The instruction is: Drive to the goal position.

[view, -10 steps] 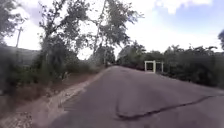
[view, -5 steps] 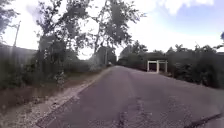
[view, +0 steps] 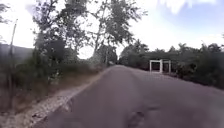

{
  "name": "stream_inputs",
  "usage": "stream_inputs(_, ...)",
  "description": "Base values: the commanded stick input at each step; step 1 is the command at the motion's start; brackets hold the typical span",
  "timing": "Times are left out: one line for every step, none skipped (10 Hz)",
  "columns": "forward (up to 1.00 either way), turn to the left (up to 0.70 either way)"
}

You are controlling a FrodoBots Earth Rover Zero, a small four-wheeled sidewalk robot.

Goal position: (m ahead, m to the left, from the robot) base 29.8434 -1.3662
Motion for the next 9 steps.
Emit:
stream_inputs(1.0, 0.0)
stream_inputs(1.0, 0.0)
stream_inputs(1.0, 0.0)
stream_inputs(1.0, 0.0)
stream_inputs(1.0, 0.0)
stream_inputs(1.0, 0.0)
stream_inputs(1.0, 0.0)
stream_inputs(1.0, 0.0)
stream_inputs(1.0, 0.0)
